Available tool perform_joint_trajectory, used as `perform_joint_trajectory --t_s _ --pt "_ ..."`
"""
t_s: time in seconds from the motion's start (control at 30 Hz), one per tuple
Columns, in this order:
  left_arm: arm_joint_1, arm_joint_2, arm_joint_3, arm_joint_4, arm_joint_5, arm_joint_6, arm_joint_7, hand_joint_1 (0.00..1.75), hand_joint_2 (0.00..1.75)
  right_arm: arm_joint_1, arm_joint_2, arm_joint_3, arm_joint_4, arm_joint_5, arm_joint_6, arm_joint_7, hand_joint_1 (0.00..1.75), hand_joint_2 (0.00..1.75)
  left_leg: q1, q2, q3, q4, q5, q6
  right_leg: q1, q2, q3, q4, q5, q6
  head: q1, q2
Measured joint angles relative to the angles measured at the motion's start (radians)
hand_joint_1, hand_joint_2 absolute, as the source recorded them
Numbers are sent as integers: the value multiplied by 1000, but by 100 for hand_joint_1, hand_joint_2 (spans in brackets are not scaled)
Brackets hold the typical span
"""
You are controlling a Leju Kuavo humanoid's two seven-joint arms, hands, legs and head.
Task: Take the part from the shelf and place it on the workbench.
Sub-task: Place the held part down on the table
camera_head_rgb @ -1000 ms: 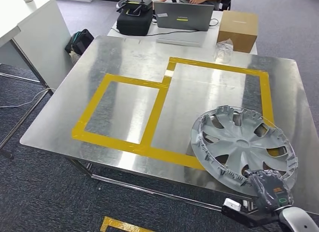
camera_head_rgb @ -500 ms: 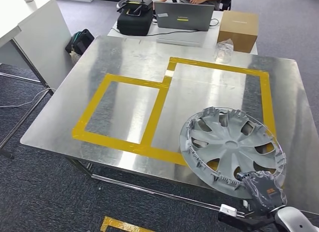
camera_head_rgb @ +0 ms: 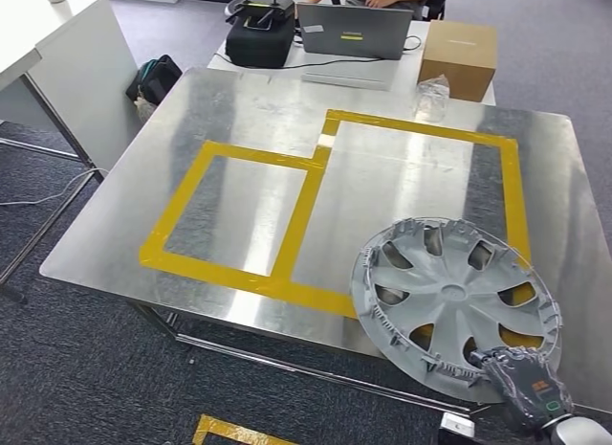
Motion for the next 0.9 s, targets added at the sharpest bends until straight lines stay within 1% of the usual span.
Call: perform_joint_trajectory --t_s 0.13,0.3,0.7,0.9 --pt "2 3 -1 0 2 7 4 0 175 52 -51 -11 -16 -30 -42 48 175 175 0 -1 0 0 0 0 0 -1 1 -1 0 0 0 0" --pt "2 5 -1 0 2 12 4 0 175 92 -89 -29 -23 -43 -59 59 175 175 0 -1 0 0 0 0 0 0 1 -1 0 0 0 0" --pt "7 6 -2 0 4 15 11 0 175 135 -97 -61 -20 -46 -126 87 175 175 0 -1 0 0 0 0 0 -1 1 -1 0 0 0 0" --pt "8 7 -4 0 5 16 16 0 175 145 -97 -71 -20 -31 -134 89 175 175 0 -1 0 0 0 0 0 0 1 -1 0 0 0 0"
